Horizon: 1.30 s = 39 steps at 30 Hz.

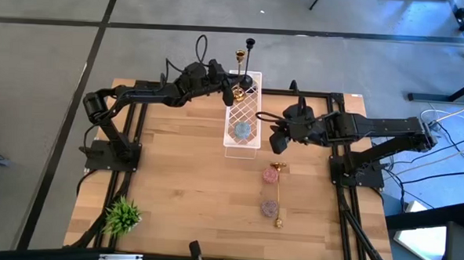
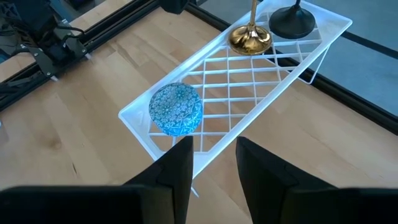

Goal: Pick & Place candle stick holders
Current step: Put the left gold candle holder on the shelf

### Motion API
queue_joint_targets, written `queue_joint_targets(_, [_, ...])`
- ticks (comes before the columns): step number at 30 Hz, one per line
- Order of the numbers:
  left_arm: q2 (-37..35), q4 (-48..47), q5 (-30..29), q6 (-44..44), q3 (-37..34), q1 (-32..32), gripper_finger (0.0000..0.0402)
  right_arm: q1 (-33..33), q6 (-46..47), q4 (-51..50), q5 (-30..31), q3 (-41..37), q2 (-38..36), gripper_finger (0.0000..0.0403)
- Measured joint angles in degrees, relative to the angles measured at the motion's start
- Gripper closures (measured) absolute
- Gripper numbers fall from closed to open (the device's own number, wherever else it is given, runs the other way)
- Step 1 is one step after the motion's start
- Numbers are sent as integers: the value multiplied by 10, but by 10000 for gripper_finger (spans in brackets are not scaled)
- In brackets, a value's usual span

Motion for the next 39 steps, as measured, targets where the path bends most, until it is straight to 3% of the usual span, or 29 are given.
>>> queue_joint_targets(15, [0, -21, -15, 21, 0, -12, 348, -2, -4, 0, -1, 0, 0, 279])
queue_joint_targets(39, [0, -12, -3, -4, 0, -14, 345, -3, -7, 0, -1, 0, 0, 279])
